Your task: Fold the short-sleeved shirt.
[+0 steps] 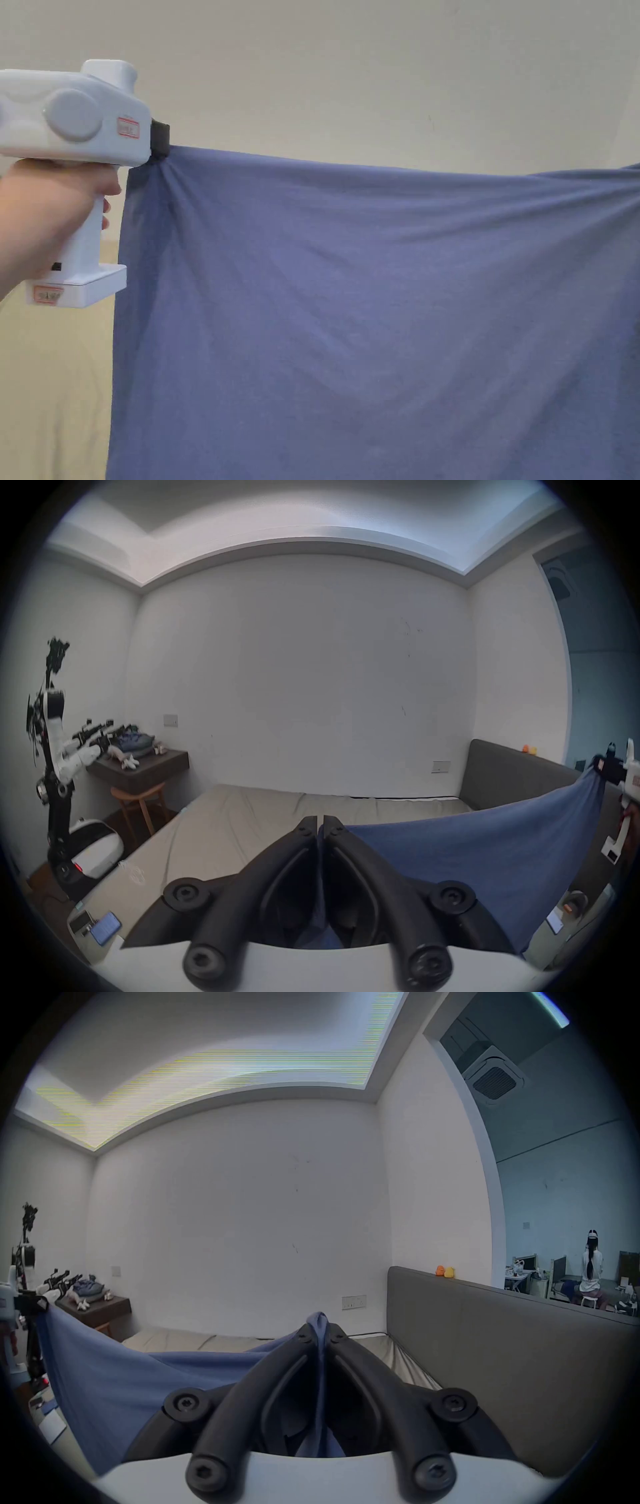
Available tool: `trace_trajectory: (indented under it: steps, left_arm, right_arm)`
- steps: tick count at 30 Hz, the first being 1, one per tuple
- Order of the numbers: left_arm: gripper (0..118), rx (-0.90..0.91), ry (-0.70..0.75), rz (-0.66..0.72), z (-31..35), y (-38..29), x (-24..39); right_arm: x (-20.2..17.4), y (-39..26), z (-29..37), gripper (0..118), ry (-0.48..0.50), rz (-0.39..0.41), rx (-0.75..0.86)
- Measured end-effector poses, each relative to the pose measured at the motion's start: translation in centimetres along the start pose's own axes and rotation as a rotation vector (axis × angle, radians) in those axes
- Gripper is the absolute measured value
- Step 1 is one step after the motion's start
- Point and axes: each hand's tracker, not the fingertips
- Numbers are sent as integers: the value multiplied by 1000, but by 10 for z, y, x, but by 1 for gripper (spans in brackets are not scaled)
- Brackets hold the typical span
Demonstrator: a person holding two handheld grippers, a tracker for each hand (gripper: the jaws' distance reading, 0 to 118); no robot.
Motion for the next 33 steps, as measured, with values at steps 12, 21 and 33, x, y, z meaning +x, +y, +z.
trace_trajectory:
  steps: [12, 21, 33]
  left_arm:
    - [1, 129, 67, -181, -74, 83, 26]
    - [1, 124, 96, -165, -133, 81, 23]
    - [1, -70, 41, -5, -184, -72, 17]
  right_arm:
    - [-16, 39, -129, 4, -44, -6, 70]
    - [-40, 50, -183, 4, -36, 23, 116]
    - [-37, -102, -199, 4, 18, 72, -90]
